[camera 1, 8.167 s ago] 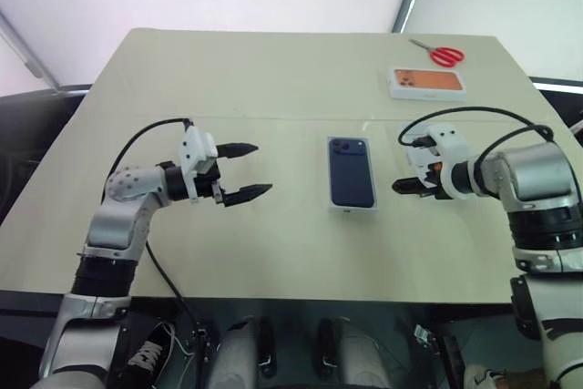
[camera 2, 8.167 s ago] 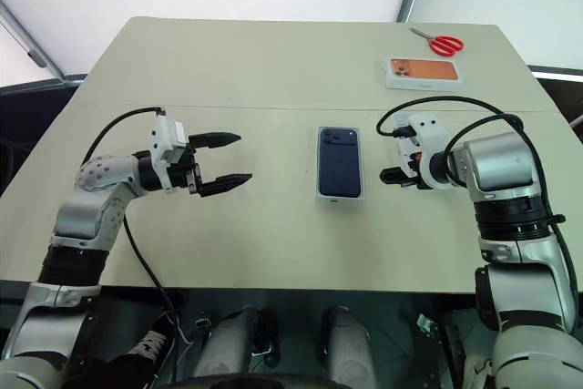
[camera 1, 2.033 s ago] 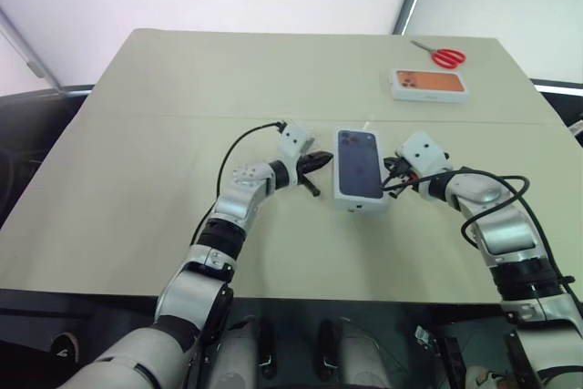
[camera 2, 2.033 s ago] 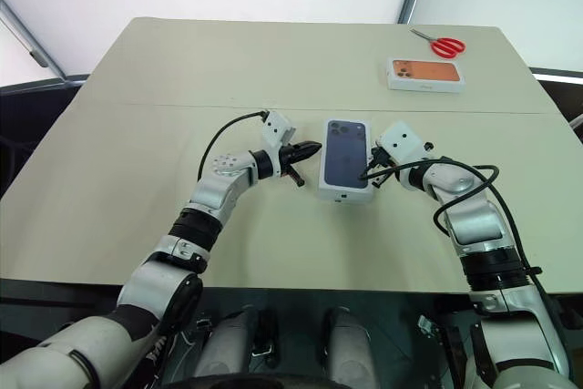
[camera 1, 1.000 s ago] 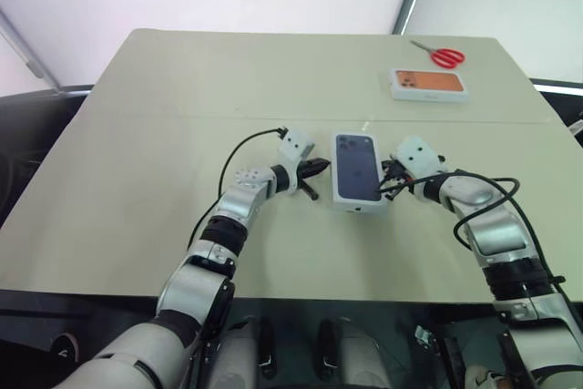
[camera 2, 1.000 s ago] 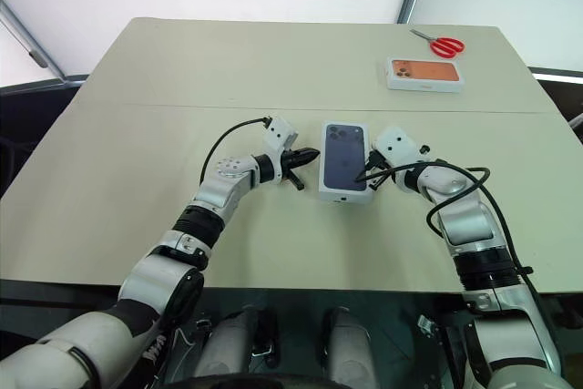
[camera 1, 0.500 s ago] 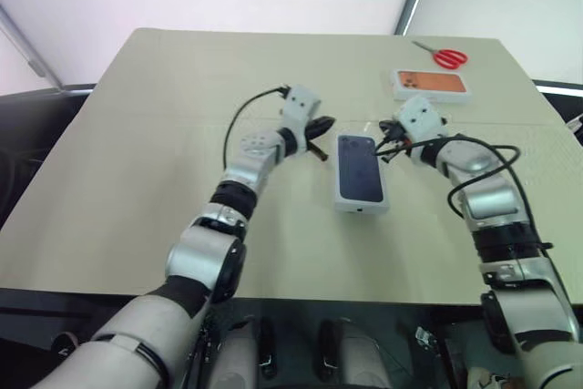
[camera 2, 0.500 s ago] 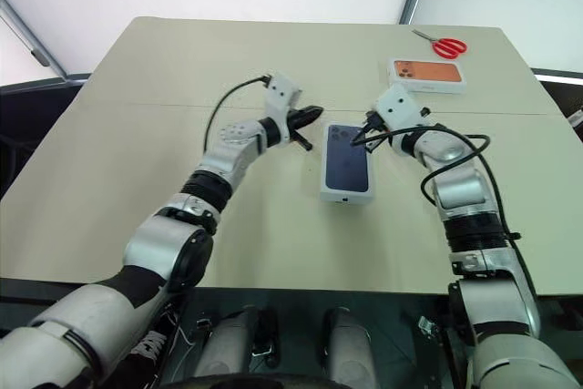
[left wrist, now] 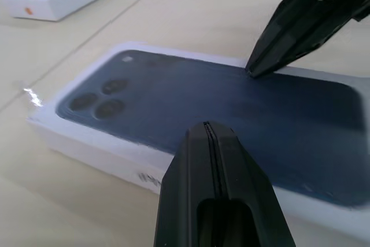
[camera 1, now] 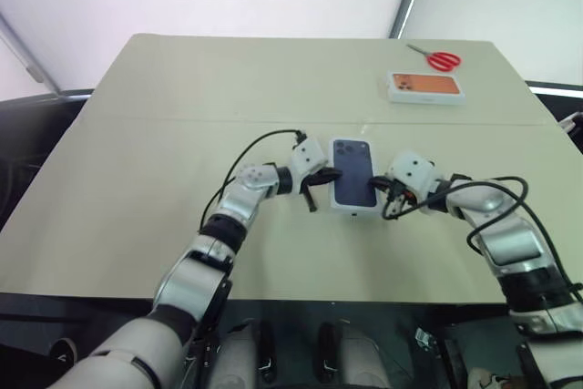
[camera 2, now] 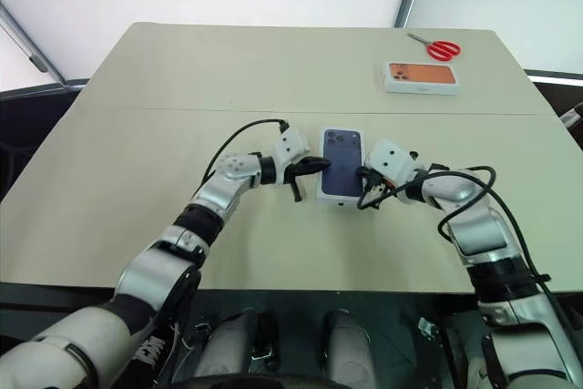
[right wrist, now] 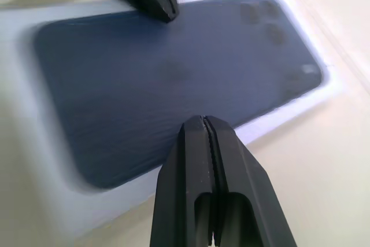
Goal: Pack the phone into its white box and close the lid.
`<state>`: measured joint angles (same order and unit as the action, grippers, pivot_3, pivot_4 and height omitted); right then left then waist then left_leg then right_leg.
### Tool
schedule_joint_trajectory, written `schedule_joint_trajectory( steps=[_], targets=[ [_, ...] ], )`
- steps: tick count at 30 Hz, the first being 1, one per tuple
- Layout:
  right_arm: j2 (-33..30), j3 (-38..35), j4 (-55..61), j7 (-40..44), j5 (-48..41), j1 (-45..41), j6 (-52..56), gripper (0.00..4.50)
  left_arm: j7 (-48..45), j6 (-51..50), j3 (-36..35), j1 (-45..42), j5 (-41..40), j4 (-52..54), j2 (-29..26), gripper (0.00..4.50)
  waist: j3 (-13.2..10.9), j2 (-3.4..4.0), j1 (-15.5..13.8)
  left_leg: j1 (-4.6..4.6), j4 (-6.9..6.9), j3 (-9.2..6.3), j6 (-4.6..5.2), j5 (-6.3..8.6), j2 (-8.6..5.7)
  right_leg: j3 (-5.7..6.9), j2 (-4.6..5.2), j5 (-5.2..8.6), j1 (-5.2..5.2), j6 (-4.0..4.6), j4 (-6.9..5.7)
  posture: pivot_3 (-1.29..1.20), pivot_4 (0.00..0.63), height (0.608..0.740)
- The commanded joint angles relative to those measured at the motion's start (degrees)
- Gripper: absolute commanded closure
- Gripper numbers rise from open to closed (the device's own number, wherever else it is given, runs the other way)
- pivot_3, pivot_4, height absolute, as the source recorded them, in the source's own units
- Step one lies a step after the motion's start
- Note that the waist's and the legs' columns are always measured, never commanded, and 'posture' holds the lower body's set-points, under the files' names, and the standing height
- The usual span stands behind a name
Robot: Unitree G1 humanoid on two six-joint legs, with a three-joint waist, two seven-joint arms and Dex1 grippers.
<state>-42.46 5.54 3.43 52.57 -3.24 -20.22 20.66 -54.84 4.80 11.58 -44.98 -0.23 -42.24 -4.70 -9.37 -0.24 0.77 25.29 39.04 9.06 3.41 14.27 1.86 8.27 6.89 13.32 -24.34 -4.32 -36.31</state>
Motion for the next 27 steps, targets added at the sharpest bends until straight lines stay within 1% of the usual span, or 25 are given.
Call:
schedule_joint_trajectory(
  steps=[1, 3, 4, 5, 6, 7, 8, 9, 10, 11, 13, 15, 16, 18, 20, 22, 25, 27],
  targets=[
    [-1.4, 2.1, 2.5, 4.6, -2.1, 2.6, 2.3, 4.46, 0.0, -4.6, 0.7, 4.3, -0.5, 3.5, -0.8, 4.50, 0.1, -0.02, -0.2, -0.01, 0.02, -0.02, 0.01, 0.01, 0.00, 0.01, 0.01, 0.00, 0.03, 0.00, 0.00, 0.00, 0.150, 0.738],
    [-1.9, 2.1, 1.9, 4.2, -1.2, 2.3, 2.1, 4.46, 1.5, -6.7, -0.7, 5.1, -1.8, 5.0, -1.3, 4.50, 0.1, -0.05, -0.2, -0.02, 0.09, -0.09, 0.15, 0.09, -0.01, 0.08, 0.05, 0.00, 0.11, 0.01, 0.02, 0.00, 0.150, 0.738],
    [-1.8, 1.7, 1.5, 4.0, -1.4, 1.9, 2.2, 4.46, 2.0, -7.6, -1.5, 5.2, -2.5, 6.0, -1.6, 4.50, 0.1, -0.07, -0.2, -0.02, 0.10, -0.11, 0.41, 0.25, -0.02, 0.11, 0.07, 0.00, 0.11, 0.01, 0.04, 0.00, 0.150, 0.738],
    [-1.1, 0.8, 1.1, 3.6, -2.4, 1.1, 3.0, 4.46, 2.6, -9.8, -2.9, 5.1, -4.0, 7.2, -1.8, 4.50, 0.1, -0.06, -0.2, -0.02, 0.10, -0.12, 0.42, 0.26, -0.02, 0.12, 0.08, 0.00, 0.11, 0.01, 0.07, 0.00, 0.150, 0.738],
    [-0.2, -0.4, 0.6, 3.2, -3.8, 0.1, 4.3, 4.49, 3.2, -11.9, -4.2, 4.9, -5.3, 8.4, -2.2, 4.25, 0.1, -0.06, -0.1, -0.02, 0.10, -0.12, 0.42, 0.26, -0.02, 0.12, 0.09, 0.00, 0.13, 0.01, 0.07, 0.00, 0.150, 0.738],
    [1.0, -2.5, 0.4, 3.3, -7.0, -1.2, 7.2, 4.50, 3.6, -12.5, -5.2, 4.8, -6.0, 9.8, -3.1, 3.96, 0.1, -0.07, 0.1, -0.01, 0.09, -0.12, 0.41, 0.26, -0.02, 0.12, 0.08, 0.00, 0.12, 0.01, 0.06, 0.00, 0.150, 0.738],
    [1.9, -4.1, 0.4, 3.4, -9.5, -2.2, 9.1, 3.96, 4.0, -12.7, -5.8, 4.9, -6.2, 11.2, -4.3, 3.63, 0.1, -0.06, 0.2, 0.03, 0.08, -0.11, 0.41, 0.25, -0.01, 0.11, 0.06, 0.00, 0.05, 0.01, 0.04, 0.00, 0.150, 0.738],
    [2.2, -4.9, 0.6, 3.5, -10.4, -2.7, 9.0, 3.60, 4.2, -13.1, -6.2, 5.0, -6.1, 12.6, -5.6, 3.12, 0.0, -0.03, 0.2, 0.11, 0.07, -0.10, 0.31, 0.18, 0.00, 0.09, 0.03, -0.02, -0.07, 0.02, -0.01, 0.00, 0.150, 0.738],
    [2.4, -5.8, 1.0, 3.8, -11.4, -2.9, 8.3, 3.11, 3.9, -13.4, -6.7, 5.3, -6.3, 14.4, -7.3, 2.60, 0.0, 0.00, 0.1, 0.13, 0.07, -0.10, 0.00, -0.01, 0.00, 0.09, 0.03, -0.02, -0.11, 0.03, -0.05, 0.00, 0.150, 0.738],
    [2.5, -6.7, 1.3, 4.1, -12.6, -2.9, 8.3, 2.63, 3.3, -13.8, -7.6, 5.7, -7.1, 16.3, -9.2, 2.07, 0.0, 0.01, 0.0, 0.13, 0.03, -0.09, -0.03, -0.02, 0.00, 0.09, 0.02, -0.02, -0.12, 0.03, -0.05, 0.00, 0.150, 0.738],
    [1.9, -7.9, 1.3, 5.2, -13.6, -2.6, 5.7, 1.52, 1.7, -16.4, -9.6, 6.6, -9.3, 20.3, -13.1, 0.98, 0.0, 0.02, 0.0, 0.16, 0.01, -0.08, -0.03, -0.02, -0.01, 0.09, 0.01, -0.02, -0.14, 0.03, -0.04, 0.00, 0.150, 0.738],
    [0.6, -9.3, 0.3, 6.7, -14.5, -2.2, 4.1, 0.43, -0.6, -18.3, -12.0, 8.0, -11.9, 24.1, -17.6, 0.00, 0.0, 0.03, -0.1, 0.16, 0.03, -0.06, -0.02, -0.02, -0.02, 0.09, 0.02, -0.02, -0.12, 0.02, -0.03, 0.00, 0.150, 0.738],
    [0.0, -9.9, -0.2, 7.5, -14.8, -2.0, 3.4, 0.02, -1.5, -18.6, -12.7, 8.9, -12.6, 25.6, -19.5, 0.00, 0.0, 0.03, -0.2, 0.15, 0.04, -0.07, -0.01, -0.01, -0.03, 0.10, 0.03, -0.02, -0.10, 0.02, -0.03, 0.00, 0.150, 0.738],
    [-1.2, -10.6, -0.5, 9.3, -16.1, -1.5, 2.7, 0.02, -2.2, -17.7, -13.6, 10.6, -13.1, 27.6, -22.3, 0.00, 0.0, 0.04, -0.3, 0.15, 0.04, -0.07, 0.01, 0.01, -0.05, 0.10, 0.07, -0.02, -0.09, 0.02, -0.01, 0.00, 0.150, 0.738],
    [-3.1, -12.3, -0.9, 11.5, -17.5, -1.0, 1.8, 0.02, -3.8, -16.4, -15.1, 14.2, -13.1, 29.9, -26.7, 0.00, 0.0, 0.04, -0.3, 0.15, 0.04, -0.07, 0.02, 0.02, -0.07, 0.10, 0.09, -0.01, -0.08, 0.03, 0.01, 0.00, 0.150, 0.738],
    [-4.5, -14.2, -1.9, 12.5, -18.3, -0.9, 0.7, 0.02, -5.4, -17.3, -17.8, 18.1, -15.6, 32.6, -30.0, 0.00, 0.0, 0.07, -0.1, 0.15, 0.03, -0.06, 0.02, 0.03, -0.06, 0.09, 0.10, -0.01, -0.10, 0.03, 0.01, 0.00, 0.150, 0.738],
    [-5.5, -17.0, -2.8, 13.1, -20.1, 0.1, 0.2, 0.02, -4.9, -19.8, -21.2, 23.5, -18.2, 37.1, -33.4, 0.00, -0.1, 0.10, 0.0, 0.15, -0.01, -0.05, 0.00, 0.02, -0.04, 0.08, 0.09, -0.01, -0.14, 0.03, 0.01, 0.00, 0.150, 0.738],
    [-5.5, -18.0, -3.7, 12.7, -20.5, 0.6, 0.5, 0.02, -4.1, -20.5, -22.2, 25.6, -18.9, 39.3, -34.4, 0.00, -0.1, 0.11, -0.3, 0.14, -0.02, -0.06, -0.05, 0.04, -0.03, 0.07, 0.11, -0.01, -0.14, 0.04, 0.01, 0.00, 0.150, 0.738]
  ],
)
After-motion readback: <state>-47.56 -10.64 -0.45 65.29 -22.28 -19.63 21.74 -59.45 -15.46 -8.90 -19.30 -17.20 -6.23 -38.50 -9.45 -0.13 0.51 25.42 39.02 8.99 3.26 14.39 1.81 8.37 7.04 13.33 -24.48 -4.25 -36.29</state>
